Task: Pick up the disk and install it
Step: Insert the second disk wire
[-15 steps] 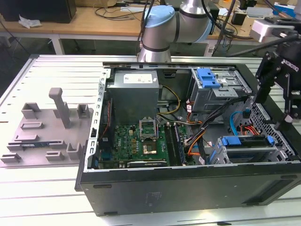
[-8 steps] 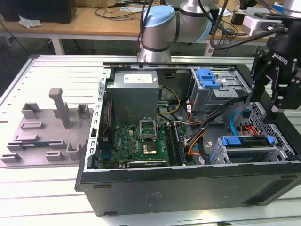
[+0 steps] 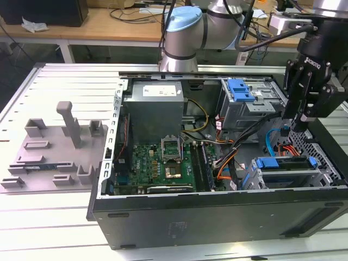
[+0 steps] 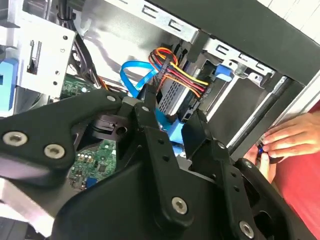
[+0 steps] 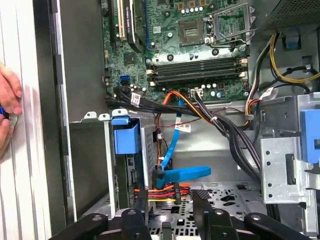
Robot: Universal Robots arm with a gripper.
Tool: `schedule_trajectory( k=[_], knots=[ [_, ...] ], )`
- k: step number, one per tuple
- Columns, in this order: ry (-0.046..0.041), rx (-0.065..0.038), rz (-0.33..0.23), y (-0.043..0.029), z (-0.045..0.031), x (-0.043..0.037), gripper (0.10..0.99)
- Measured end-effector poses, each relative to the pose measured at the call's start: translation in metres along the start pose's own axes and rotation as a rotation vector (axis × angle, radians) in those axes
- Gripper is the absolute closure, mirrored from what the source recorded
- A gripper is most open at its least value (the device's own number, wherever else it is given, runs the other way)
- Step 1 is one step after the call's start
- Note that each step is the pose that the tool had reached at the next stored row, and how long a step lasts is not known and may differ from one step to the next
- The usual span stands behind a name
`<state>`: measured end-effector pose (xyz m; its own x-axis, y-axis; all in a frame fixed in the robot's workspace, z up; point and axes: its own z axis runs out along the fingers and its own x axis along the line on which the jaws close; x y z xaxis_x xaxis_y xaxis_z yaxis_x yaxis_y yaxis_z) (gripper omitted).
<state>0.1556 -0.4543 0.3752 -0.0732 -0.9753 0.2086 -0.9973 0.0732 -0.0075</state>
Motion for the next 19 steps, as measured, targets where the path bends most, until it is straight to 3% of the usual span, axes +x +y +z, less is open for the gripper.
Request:
schedule_trajectory(
  k=[2,3,4,5,9,10,11,13,19],
  knots=[
    [0.032,-0.006,-0.001,0.0002,-0.0002,-0.0007,0.604],
    [0.0572,-0.01,-0.002,0.0003,-0.0002,-0.0013,0.604],
    [0.0697,-0.011,-0.003,0.0004,-0.0003,-0.002,0.604],
    [0.0948,-0.01,-0.002,0.0012,-0.0004,-0.0042,0.604],
    [0.1327,-0.008,-0.002,0.0039,-0.0002,-0.0099,0.624],
    [0.153,-0.007,-0.002,0.0059,-0.0001,-0.0134,0.69],
    [0.163,-0.006,-0.002,0.0069,0.0001,-0.0146,0.757],
    [0.1687,-0.006,0.0,0.0087,0.0013,-0.0156,0.757],
    [0.1746,-0.01,0.014,0.013,0.0068,-0.0182,0.757]
  ],
)
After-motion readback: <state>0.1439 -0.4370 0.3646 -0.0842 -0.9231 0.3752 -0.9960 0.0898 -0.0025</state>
